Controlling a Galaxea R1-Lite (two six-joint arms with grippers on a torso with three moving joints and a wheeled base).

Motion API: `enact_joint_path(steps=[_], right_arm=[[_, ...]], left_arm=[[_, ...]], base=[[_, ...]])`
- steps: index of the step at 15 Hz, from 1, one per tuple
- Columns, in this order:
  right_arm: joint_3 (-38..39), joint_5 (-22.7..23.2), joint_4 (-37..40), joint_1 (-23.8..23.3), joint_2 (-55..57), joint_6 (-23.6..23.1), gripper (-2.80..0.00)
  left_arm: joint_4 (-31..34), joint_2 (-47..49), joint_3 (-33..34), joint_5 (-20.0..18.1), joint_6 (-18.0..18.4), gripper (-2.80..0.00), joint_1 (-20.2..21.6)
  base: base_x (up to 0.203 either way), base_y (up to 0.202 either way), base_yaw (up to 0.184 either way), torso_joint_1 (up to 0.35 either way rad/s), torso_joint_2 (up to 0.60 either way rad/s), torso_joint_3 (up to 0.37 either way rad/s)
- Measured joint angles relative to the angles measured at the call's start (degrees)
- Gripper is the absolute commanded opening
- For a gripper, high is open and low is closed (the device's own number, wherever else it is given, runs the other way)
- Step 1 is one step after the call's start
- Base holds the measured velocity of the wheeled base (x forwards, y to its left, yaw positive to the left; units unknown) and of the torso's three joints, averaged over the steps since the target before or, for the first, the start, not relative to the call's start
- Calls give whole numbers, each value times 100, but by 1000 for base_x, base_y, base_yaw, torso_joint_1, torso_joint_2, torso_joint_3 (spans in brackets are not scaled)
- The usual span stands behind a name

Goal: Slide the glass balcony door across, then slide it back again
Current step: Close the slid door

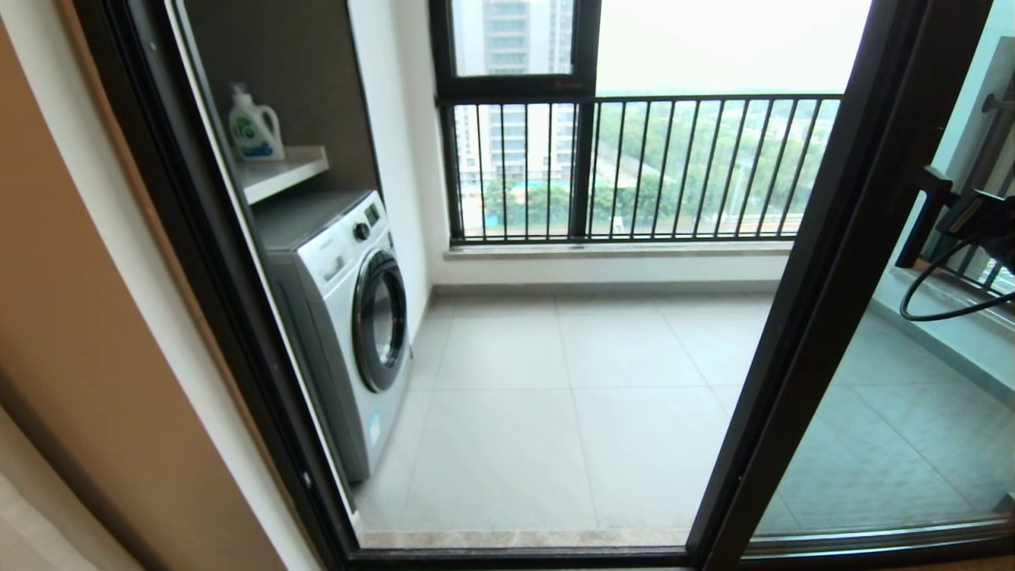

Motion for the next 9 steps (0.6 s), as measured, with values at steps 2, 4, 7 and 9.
enact_joint_path(steps=[2, 4, 7, 9], right_arm=[[52, -66, -61, 57, -2, -2, -280], [69, -121, -80, 100, -6, -4, -280], [136, -142, -160, 213, -17, -16, -280], [185, -166, -262, 297, -22, -25, -280]], left_arm=[[2, 0, 0, 3, -2, -280, 0], [1, 0, 0, -1, 0, -280, 0], [2, 0, 0, -1, 0, -280, -2], [2, 0, 0, -1, 0, -280, 0]], base=[[0, 0, 0, 0, 0, 0], [0, 0, 0, 0, 0, 0], [0, 0, 0, 0, 0, 0], [0, 0, 0, 0, 0, 0]])
